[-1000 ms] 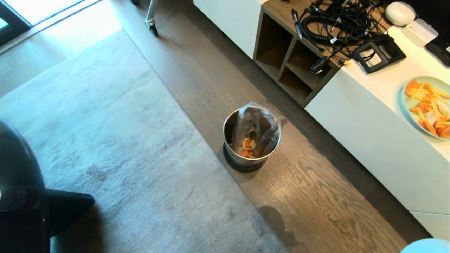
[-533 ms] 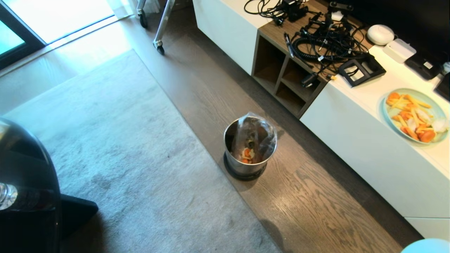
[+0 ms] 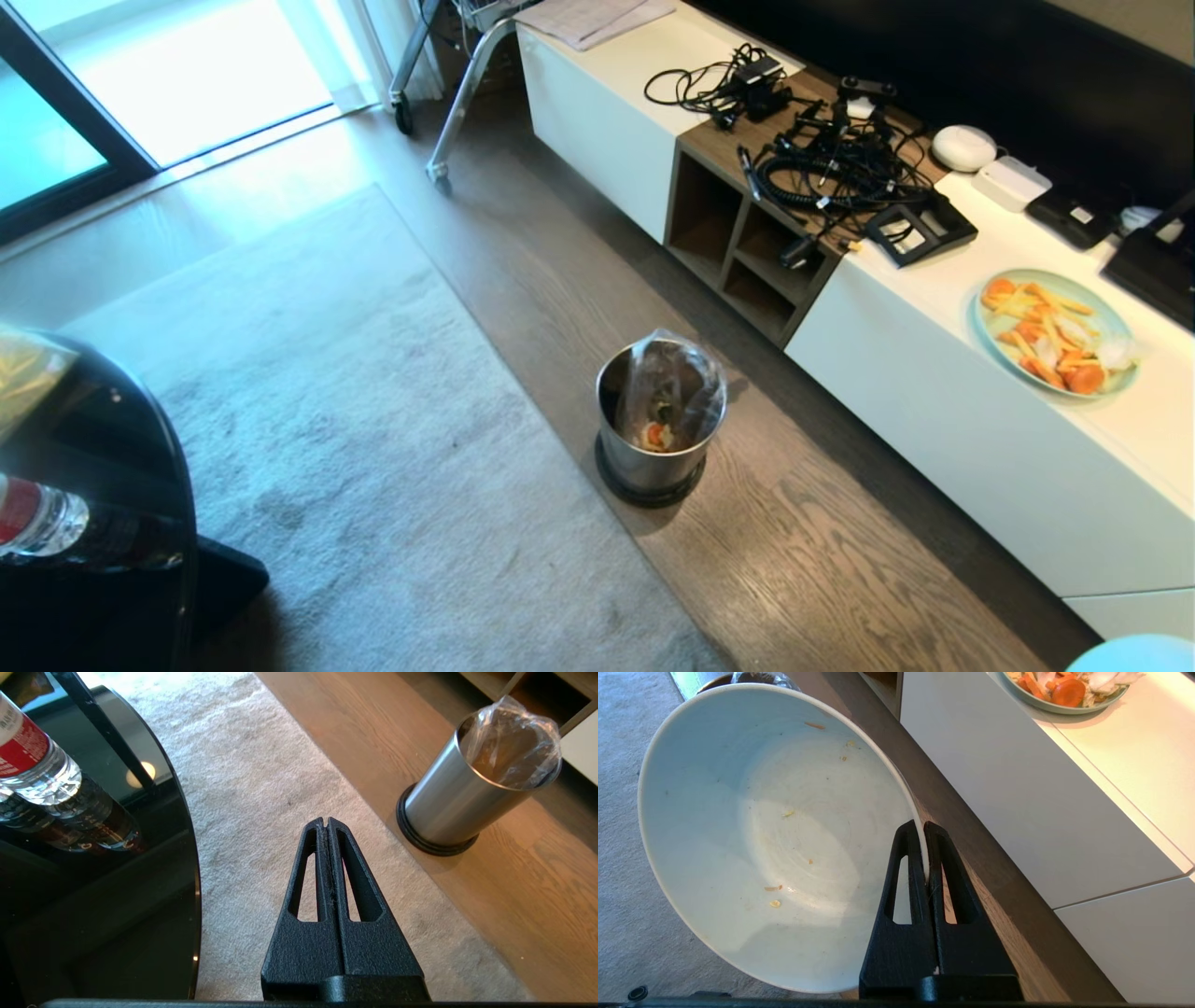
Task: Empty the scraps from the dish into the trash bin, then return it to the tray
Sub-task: Put the bowl back to the table
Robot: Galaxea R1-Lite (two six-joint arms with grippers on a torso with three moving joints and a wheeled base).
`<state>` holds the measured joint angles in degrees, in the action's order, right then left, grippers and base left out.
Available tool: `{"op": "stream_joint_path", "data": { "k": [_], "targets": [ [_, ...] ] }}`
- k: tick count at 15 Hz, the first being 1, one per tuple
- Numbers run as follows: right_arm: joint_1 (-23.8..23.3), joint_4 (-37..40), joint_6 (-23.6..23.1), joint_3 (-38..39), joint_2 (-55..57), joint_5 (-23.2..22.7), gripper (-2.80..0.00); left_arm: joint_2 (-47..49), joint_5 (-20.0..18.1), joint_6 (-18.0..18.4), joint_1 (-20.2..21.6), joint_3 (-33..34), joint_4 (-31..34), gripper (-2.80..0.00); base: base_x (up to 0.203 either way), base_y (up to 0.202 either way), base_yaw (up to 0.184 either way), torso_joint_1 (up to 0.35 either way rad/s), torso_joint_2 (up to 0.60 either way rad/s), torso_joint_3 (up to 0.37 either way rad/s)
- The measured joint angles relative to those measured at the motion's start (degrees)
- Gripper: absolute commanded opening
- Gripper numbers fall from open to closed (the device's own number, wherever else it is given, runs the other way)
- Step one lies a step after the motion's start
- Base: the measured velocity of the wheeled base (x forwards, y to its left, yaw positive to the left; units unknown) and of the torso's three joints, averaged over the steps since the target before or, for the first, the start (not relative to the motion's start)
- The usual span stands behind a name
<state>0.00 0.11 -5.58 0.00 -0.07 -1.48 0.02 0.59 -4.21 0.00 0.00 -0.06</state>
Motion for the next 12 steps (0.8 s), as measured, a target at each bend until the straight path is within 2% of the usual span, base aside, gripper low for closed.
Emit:
{"op": "stream_joint_path", "data": {
  "k": [12],
  "targets": [
    [0.0, 0.0, 0.0, 0.0, 0.0, 0.0, -2.8, 0.0, 0.0, 0.0, 0.0, 0.0, 0.0, -2.8, 0.0, 0.0, 0.0, 0.003, 0.0, 0.203]
  ]
}}
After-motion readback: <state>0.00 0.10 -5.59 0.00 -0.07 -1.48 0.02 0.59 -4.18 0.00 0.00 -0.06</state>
